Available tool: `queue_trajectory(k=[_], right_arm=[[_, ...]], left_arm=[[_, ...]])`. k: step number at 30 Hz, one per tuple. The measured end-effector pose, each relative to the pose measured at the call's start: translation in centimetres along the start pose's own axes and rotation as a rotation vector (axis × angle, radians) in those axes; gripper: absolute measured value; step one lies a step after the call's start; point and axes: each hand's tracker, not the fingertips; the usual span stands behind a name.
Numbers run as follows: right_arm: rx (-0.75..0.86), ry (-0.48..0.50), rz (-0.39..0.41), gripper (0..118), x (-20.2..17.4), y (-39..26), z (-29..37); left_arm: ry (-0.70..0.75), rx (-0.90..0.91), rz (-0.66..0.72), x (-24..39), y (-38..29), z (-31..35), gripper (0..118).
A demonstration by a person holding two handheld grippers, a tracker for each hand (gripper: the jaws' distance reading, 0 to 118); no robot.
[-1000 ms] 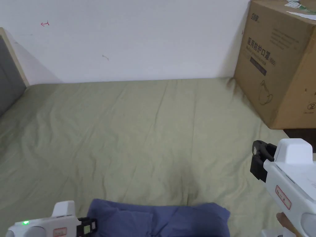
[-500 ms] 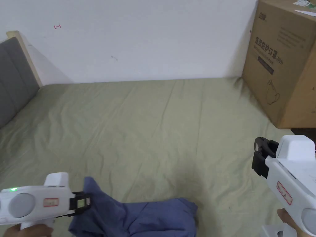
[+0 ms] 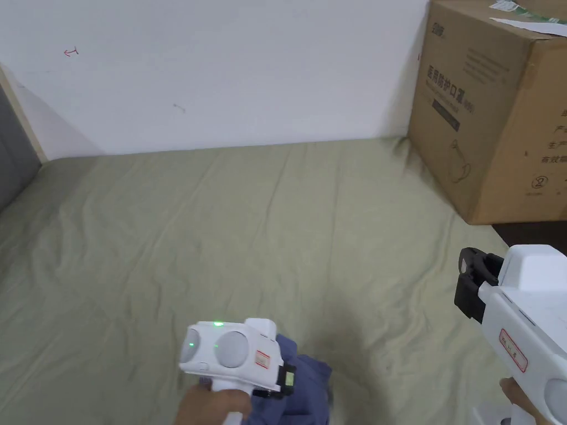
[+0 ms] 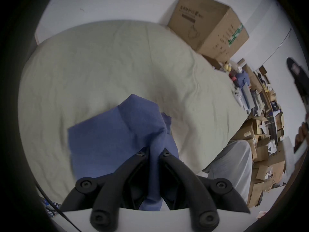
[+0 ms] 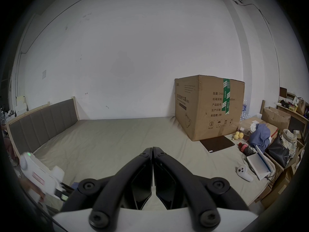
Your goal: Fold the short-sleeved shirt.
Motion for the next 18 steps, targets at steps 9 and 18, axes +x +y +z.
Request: queue_trajectory(k=[9,18], right_arm=[[-0.016,-0.037,-0.002,0,2.7,-1.3,-0.4],[-0.002,-0.032,-0.012,0,2.5,-1.0,-0.6]], left_arm=[[0.105,-0.042,-0.042,2.9,-1.6,-6.3,35],[-0.023,0.298,0.000,3.2,-1.1,3.1,98]])
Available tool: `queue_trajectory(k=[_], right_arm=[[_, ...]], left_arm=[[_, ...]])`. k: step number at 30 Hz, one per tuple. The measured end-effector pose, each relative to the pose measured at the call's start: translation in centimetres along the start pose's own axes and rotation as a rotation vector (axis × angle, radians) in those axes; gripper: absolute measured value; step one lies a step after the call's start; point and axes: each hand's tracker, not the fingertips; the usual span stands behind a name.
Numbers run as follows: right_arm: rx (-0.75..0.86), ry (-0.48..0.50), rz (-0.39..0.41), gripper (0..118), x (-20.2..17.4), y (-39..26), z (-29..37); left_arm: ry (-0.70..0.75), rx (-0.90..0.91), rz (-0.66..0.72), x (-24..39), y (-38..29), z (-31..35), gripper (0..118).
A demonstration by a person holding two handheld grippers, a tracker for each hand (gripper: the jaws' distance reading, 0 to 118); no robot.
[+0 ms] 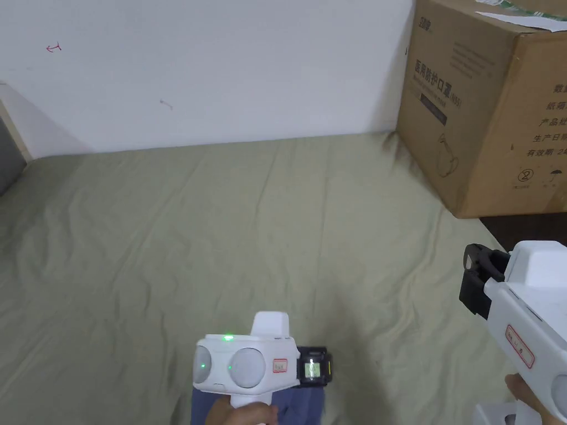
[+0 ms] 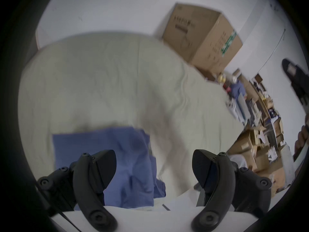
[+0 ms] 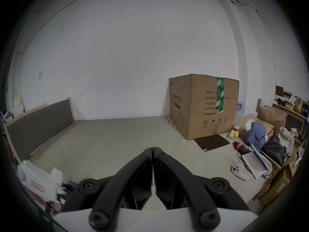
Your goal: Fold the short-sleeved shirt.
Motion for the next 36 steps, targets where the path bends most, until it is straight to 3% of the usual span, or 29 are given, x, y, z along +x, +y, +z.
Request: queue_trajectory(k=[5,7,9,11,13,29,36], right_arm=[[0.015,0.012,0.002,0,-0.6,0.4,0.3],[0.017,0.017,0.001,0,-0.9,0.5,0.3],[0.018,0.020,0.003,0,-1.1,0.5,0.4],[0.015,0.024,0.004,0,-1.6,0.7,0.7],[0.012,0.027,0.006,0,-1.8,0.6,0.8],[-0.021,-0.002,0.010,0,0.1,-0.3,-0.1],[-0.038,-0.016,0.010,0,0.9,-0.9,-0.4]], left_arm=[[0.161,0.242,-0.098,-1.3,-0.1,4.0,97],[0.213,0.297,-0.124,-2.0,-0.7,4.5,90],[0.231,0.334,-0.136,-2.6,-1.6,4.7,58],[0.219,0.334,-0.127,-3.5,-2.6,4.5,12],[0.212,0.310,-0.115,-4.0,-3.4,3.7,3],[0.111,0.058,-0.181,-0.1,-11.0,-5.0,0],[0.160,0.004,-0.189,0.6,-11.5,-8.3,0]])
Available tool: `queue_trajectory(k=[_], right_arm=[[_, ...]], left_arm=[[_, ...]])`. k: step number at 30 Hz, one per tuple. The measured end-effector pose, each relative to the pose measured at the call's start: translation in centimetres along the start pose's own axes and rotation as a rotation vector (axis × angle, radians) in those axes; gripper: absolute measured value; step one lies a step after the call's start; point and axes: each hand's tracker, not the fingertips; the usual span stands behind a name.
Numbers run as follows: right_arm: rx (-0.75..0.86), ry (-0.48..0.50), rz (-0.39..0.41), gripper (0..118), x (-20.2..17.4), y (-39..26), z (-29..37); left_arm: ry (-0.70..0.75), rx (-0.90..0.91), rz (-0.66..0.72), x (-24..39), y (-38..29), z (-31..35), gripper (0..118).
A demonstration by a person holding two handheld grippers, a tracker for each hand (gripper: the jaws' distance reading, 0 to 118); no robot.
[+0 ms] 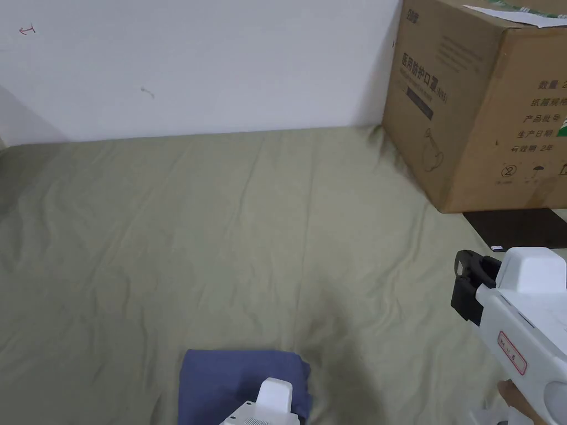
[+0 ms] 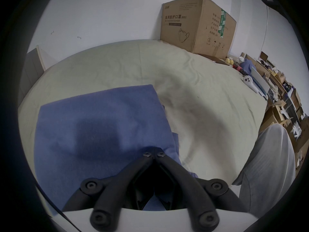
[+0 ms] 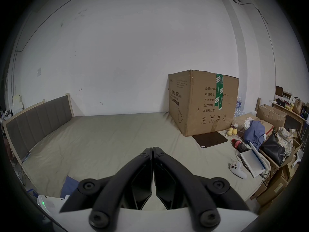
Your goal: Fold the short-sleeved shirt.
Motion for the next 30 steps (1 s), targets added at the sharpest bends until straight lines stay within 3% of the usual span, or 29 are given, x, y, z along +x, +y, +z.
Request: queue_trajectory(k=[6,12,22,30], right_arm=[[-0.003,0.003,-0.015,0,-0.2,-0.1,0.1],[0.028,0.033,-0.010,0,-1.7,0.9,0.7],[0.106,0.082,-0.002,0,-5.8,2.8,2.1],[0.162,0.102,0.008,0,-8.9,4.0,2.6]], left_arm=[[-0.007,0.002,-0.007,-0.2,0.6,1.3,0],[-0.044,0.270,0.074,-2.4,5.0,8.7,0],[0.155,0.598,0.050,-8.8,11.3,18.8,0],[0.281,0.703,0.057,-13.7,12.3,22.8,0]])
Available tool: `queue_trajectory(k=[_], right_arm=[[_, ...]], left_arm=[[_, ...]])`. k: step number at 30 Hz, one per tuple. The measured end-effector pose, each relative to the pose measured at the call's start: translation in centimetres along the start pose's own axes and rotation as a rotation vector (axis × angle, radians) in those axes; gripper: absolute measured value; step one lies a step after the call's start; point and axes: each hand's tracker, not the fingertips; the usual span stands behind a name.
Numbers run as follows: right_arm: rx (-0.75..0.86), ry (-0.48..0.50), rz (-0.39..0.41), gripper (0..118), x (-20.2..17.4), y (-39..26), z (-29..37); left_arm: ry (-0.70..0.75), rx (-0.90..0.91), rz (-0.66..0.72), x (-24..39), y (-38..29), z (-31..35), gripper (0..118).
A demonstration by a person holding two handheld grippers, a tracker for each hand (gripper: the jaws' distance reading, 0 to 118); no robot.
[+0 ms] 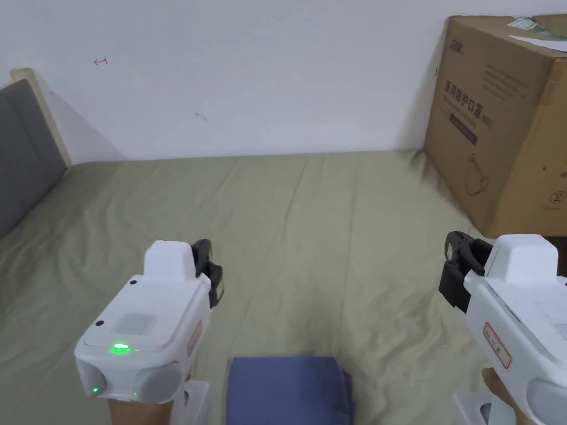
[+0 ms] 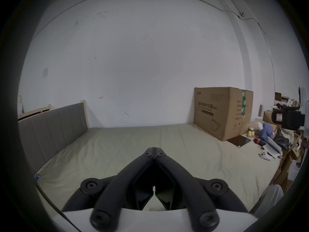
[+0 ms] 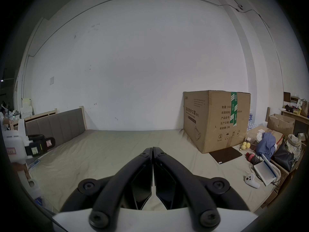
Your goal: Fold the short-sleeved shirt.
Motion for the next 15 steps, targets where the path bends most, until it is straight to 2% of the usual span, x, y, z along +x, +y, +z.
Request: queue_trajectory(k=[7,15], right_arm=[[0.024,0.018,0.019,0,-1.6,-0.3,-0.7],[0.007,0.068,-0.003,0,-3.0,-2.5,-2.5]], left_arm=[[0.077,0.059,-0.007,-3.4,0.9,1.7,0],[0.102,0.059,-0.002,-4.9,0.8,2.2,0]])
